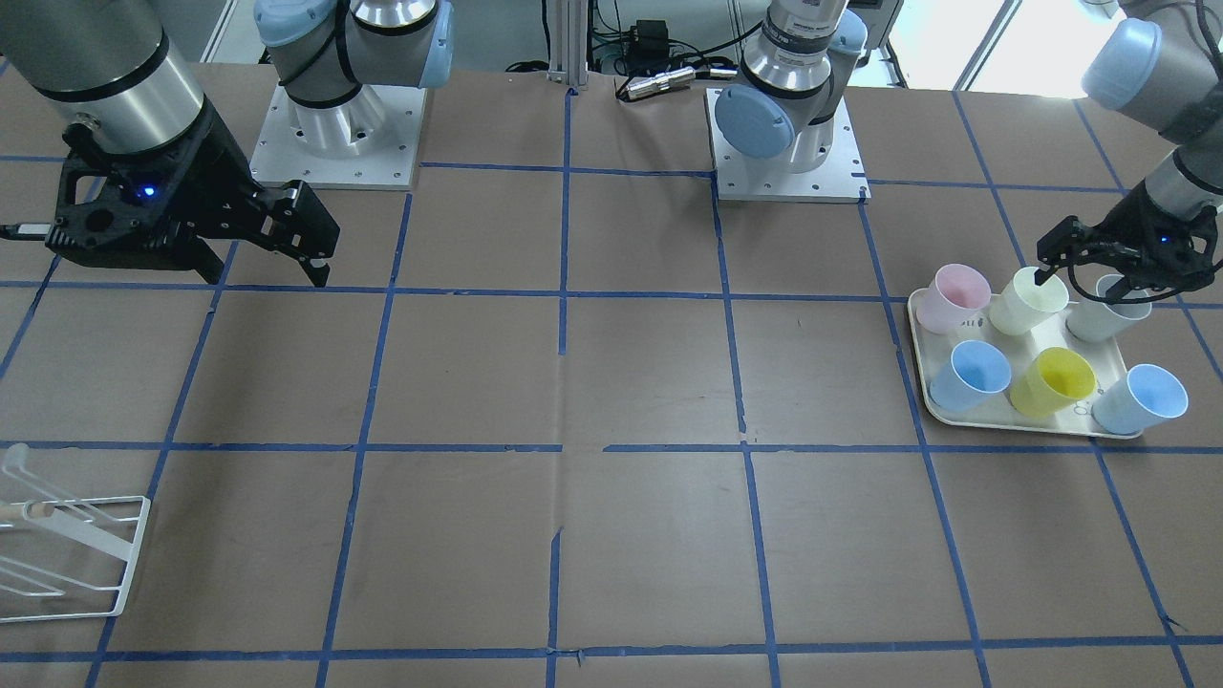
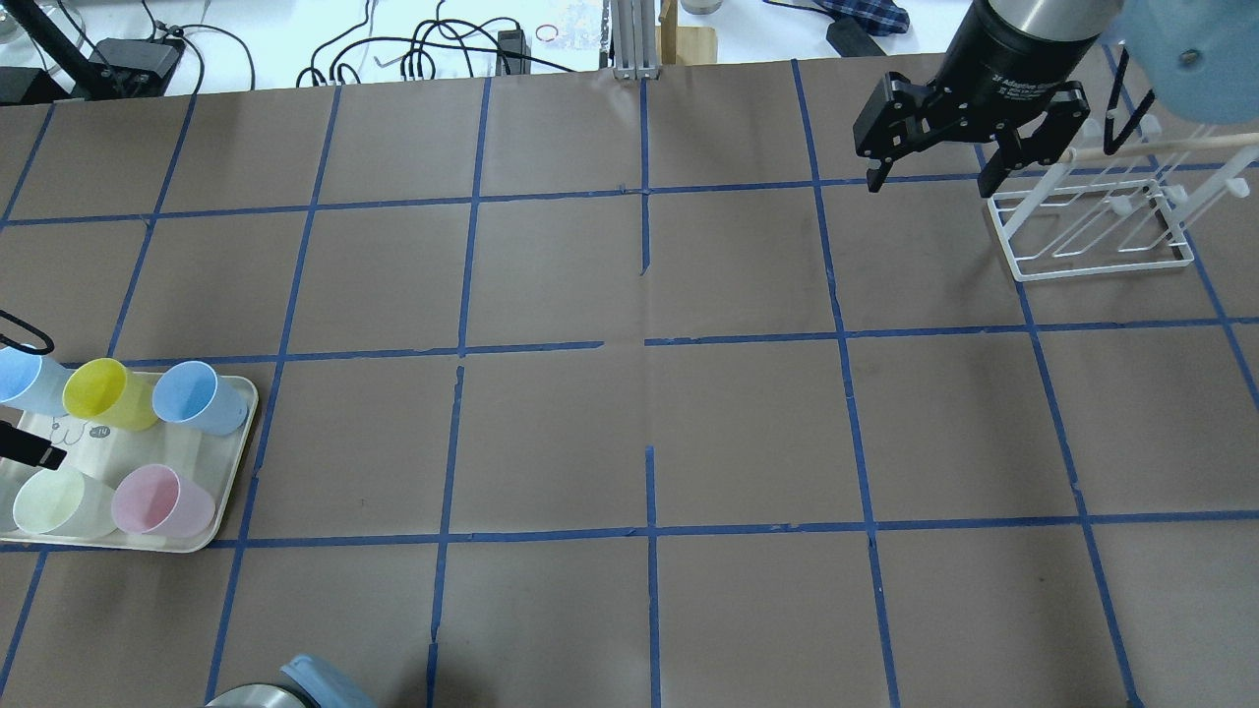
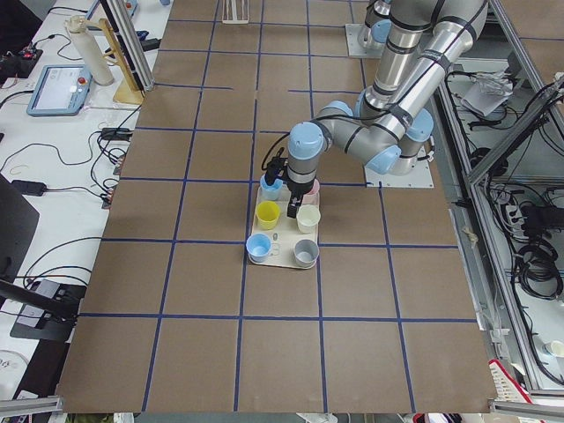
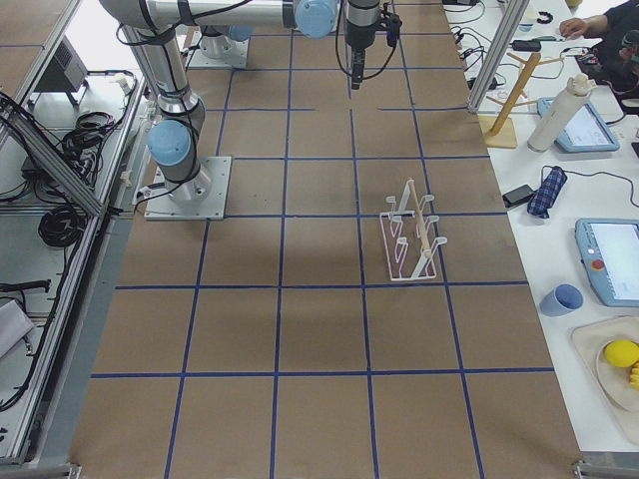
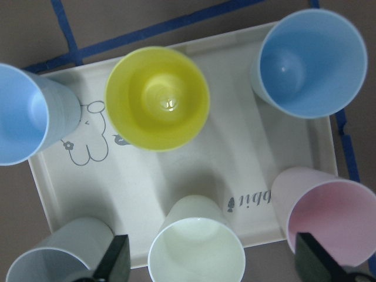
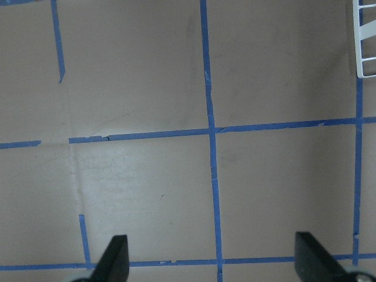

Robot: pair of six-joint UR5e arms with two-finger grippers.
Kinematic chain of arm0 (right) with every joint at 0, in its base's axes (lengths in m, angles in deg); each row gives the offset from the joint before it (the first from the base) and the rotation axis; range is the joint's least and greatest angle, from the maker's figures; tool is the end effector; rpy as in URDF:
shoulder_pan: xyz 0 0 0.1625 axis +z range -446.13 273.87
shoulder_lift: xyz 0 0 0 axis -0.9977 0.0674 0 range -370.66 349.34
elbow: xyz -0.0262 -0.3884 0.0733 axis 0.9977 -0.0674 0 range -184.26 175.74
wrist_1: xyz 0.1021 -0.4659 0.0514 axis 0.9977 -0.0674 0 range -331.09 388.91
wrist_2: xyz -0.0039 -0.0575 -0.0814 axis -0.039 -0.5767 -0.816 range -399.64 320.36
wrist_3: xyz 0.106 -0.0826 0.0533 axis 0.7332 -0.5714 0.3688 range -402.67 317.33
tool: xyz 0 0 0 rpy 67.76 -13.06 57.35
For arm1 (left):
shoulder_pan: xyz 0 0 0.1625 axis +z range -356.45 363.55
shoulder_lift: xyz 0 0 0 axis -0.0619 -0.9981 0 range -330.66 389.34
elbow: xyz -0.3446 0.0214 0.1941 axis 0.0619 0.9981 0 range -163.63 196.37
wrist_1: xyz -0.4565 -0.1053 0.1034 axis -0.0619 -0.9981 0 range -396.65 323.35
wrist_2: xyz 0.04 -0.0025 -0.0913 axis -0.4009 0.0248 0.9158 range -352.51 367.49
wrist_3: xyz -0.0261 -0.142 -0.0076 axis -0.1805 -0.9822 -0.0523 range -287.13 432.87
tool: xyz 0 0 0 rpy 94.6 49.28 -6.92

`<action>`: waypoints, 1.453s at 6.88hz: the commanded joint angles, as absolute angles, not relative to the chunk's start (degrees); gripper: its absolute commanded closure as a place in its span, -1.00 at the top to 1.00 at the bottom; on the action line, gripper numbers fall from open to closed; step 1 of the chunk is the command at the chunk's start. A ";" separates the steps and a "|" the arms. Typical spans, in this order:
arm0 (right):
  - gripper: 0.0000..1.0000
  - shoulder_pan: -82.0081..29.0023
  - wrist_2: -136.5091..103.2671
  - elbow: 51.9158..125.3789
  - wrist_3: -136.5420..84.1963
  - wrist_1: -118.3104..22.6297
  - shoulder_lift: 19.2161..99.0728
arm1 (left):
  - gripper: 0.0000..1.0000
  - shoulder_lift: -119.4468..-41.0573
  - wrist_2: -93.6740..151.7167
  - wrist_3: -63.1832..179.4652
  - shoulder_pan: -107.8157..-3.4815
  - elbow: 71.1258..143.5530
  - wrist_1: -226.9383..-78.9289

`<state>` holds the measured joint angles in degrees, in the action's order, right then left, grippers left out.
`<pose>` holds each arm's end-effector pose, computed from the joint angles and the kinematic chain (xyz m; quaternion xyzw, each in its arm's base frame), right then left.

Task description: Transfer IKEA cup to right arm and place on rack

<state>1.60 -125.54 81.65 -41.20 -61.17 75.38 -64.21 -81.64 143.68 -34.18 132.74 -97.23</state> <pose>0.1203 -0.5937 0.4149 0.0326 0.9988 -0.0021 0.0358 0.3303 -0.4269 0.1826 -0.1610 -0.9869 0.0046 0.0075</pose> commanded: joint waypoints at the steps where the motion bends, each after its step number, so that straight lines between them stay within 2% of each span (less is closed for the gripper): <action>1: 1.00 1.58 -125.60 81.70 -41.27 -61.35 75.21 | 1.00 -67.15 -80.14 146.61 -32.67 132.56 -95.90; 5: 1.00 1.67 -125.43 81.70 -41.27 -61.53 75.21 | 0.97 -69.62 -80.58 146.96 -30.82 133.00 -94.93; 6: 1.00 1.67 -125.51 81.78 -41.18 -61.53 75.12 | 0.58 -69.88 -80.67 146.96 -30.82 133.17 -94.93; 7: 1.00 1.67 -125.60 81.79 -41.27 -61.36 75.12 | 0.50 -70.23 -80.75 147.05 -30.82 133.18 -95.01; 8: 1.00 1.67 -125.60 81.70 -41.27 -61.27 75.12 | 0.21 -70.67 -80.93 147.05 -30.73 133.35 -95.19; 9: 1.00 1.67 -125.17 81.44 -41.27 -61.36 75.29 | -0.17 -71.55 -80.84 147.57 -30.38 133.70 -95.10; 10: 1.00 1.67 -124.99 81.52 -41.27 -61.44 75.21 | -0.94 -71.56 -80.93 147.67 -30.29 133.27 -95.10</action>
<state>1.67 -125.25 81.55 -41.26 -61.36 75.20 -71.21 -80.87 147.43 -30.48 133.44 -95.11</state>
